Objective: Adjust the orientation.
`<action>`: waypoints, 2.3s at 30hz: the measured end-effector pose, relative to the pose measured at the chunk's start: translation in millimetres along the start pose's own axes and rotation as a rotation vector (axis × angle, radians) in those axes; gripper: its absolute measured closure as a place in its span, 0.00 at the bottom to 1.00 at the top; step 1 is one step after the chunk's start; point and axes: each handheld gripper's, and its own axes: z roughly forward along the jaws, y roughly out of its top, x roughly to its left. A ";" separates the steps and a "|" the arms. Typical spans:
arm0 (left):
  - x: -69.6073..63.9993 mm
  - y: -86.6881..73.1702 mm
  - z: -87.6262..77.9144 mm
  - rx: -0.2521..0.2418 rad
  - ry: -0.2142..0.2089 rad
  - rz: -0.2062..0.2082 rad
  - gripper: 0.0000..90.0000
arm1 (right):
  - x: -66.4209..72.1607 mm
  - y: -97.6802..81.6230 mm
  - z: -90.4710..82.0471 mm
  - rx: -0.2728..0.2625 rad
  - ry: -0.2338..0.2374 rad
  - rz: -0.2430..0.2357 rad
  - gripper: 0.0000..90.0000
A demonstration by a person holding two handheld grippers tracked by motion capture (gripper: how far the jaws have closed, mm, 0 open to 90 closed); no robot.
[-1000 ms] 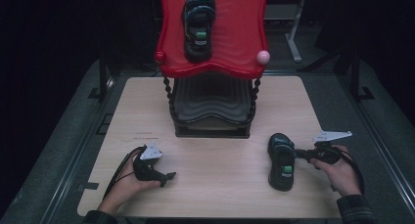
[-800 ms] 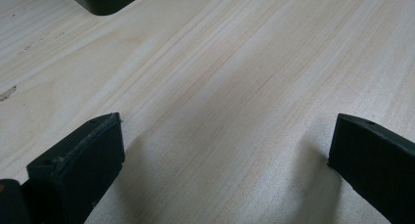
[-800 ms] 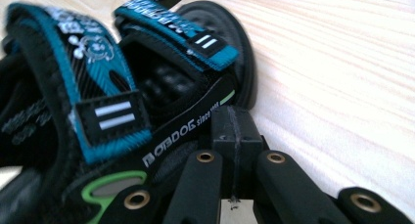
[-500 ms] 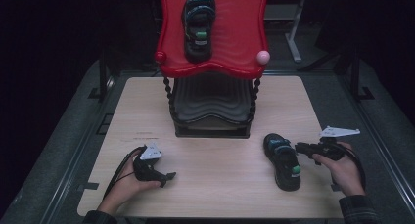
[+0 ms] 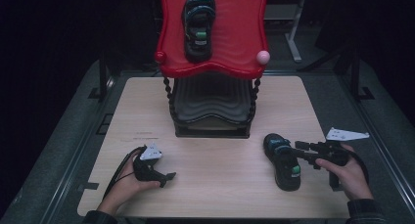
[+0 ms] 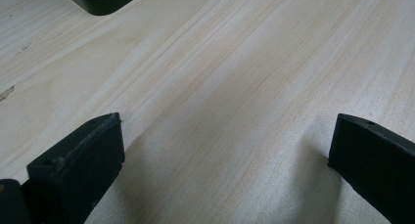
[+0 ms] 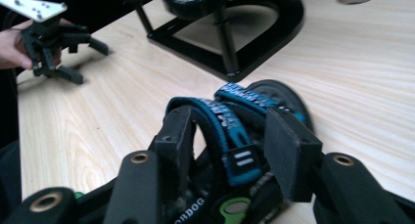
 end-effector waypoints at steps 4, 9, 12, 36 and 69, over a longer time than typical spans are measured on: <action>0.0 0.0 0.0 0.000 0.000 0.000 0.00 | 1.2 -1.8 9.3 0.019 0.027 -0.018 0.55; 0.0 0.0 0.0 0.000 0.000 0.000 0.00 | -0.7 -3.9 14.0 0.028 0.037 -0.026 0.54; 0.0 0.0 0.0 0.000 0.000 0.000 0.00 | -1.3 -4.8 18.7 0.035 0.035 -0.033 0.53; 0.0 0.1 -0.1 0.002 0.000 0.000 0.00 | -2.6 7.4 10.0 -0.066 0.088 -0.002 0.74; 0.3 0.2 -0.4 0.007 -0.003 0.003 0.00 | 47.4 177.6 -46.4 -0.355 0.042 -0.126 0.74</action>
